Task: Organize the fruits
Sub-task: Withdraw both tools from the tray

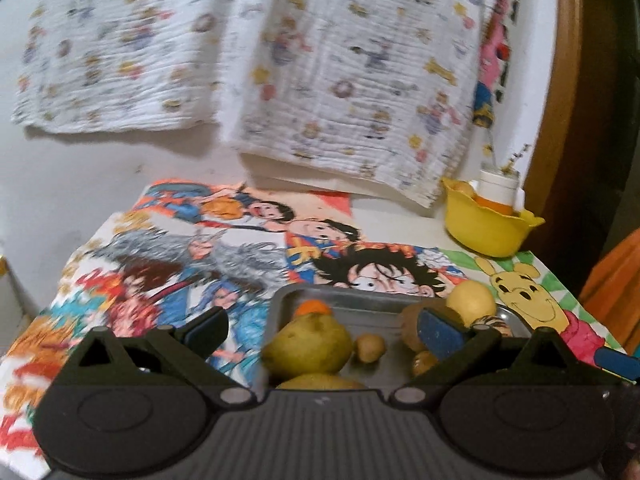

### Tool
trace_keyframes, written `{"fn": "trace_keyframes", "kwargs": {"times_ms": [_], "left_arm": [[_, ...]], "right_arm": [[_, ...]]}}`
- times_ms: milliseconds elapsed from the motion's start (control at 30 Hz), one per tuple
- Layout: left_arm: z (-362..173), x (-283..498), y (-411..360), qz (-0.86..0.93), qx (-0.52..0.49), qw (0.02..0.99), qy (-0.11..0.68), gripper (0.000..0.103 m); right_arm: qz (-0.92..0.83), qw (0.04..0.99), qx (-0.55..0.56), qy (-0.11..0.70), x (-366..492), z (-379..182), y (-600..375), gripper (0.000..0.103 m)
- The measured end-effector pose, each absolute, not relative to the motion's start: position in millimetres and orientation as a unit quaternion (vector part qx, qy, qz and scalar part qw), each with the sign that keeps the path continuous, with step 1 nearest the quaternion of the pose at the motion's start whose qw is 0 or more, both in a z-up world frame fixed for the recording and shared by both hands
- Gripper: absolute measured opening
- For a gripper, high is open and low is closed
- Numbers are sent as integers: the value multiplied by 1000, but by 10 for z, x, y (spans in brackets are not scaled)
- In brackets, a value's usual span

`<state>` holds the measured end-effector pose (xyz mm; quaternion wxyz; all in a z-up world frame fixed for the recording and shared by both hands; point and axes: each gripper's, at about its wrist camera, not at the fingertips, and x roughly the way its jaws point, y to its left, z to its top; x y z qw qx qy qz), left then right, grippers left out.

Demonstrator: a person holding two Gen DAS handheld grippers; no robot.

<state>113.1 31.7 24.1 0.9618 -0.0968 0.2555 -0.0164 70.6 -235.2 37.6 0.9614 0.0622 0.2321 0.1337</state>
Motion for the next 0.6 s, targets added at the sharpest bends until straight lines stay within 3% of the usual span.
{"fn": "trace_keyframes", "kwargs": {"times_ms": [600], "left_arm": [[232,514,299,23,-37,970,240,102]], "right_arm": [[140,967,26,211,395,425,-2309,102]]}}
